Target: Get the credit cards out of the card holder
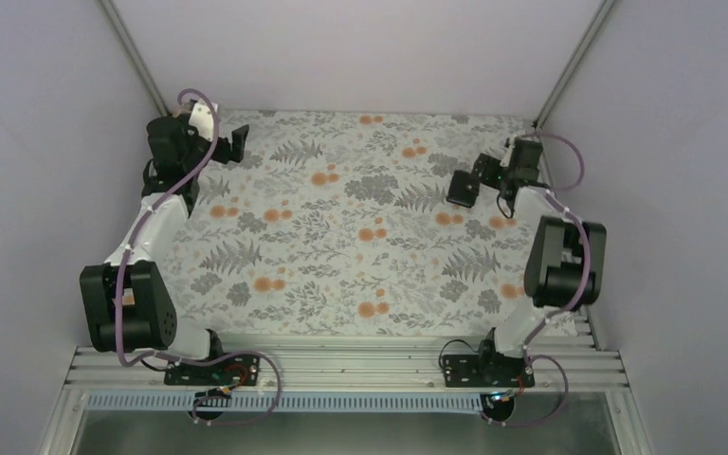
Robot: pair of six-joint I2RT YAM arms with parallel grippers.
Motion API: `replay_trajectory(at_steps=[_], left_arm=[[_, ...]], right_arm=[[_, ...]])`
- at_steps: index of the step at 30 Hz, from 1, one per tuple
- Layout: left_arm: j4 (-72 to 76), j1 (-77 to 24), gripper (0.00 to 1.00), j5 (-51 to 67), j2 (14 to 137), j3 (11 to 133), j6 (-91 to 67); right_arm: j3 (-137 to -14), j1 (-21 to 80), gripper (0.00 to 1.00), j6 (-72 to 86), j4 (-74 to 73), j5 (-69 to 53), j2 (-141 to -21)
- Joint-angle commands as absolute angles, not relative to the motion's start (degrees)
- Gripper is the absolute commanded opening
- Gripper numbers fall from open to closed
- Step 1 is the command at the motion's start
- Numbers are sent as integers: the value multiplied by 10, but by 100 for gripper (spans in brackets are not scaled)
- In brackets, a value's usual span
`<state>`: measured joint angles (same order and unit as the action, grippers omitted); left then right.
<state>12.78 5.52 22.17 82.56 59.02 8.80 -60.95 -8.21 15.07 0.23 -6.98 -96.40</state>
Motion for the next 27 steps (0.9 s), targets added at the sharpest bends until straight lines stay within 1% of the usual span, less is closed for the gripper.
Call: replay_trajectory(at_steps=[1, 3, 6, 9, 14, 18, 25, 27], left_arm=[[-98, 48, 100, 221, 834, 631, 104], [-118, 47, 100, 207, 833, 641, 102], [-102, 46, 100, 193, 819, 623, 95], [-91, 43, 100, 195, 809, 613, 96], [-85, 38, 100, 209, 803, 609, 95], [-82, 35, 100, 221, 796, 603, 98], [-89, 33, 100, 237, 800, 608, 98], [-90, 32, 100, 238, 797, 609, 99]], right_arm=[[-695, -42, 99, 146, -155, -7, -1038], [-734, -30, 99, 154, -182, 14, -1074], [-788, -24, 99, 180, -228, 25, -1135], [-808, -7, 99, 179, -237, 34, -1164], [-832, 22, 99, 185, -257, 87, -1195], [-826, 23, 99, 196, -267, 103, -1213], [-810, 24, 99, 190, -267, 70, -1226], [-803, 24, 95, 189, -268, 69, -1224]])
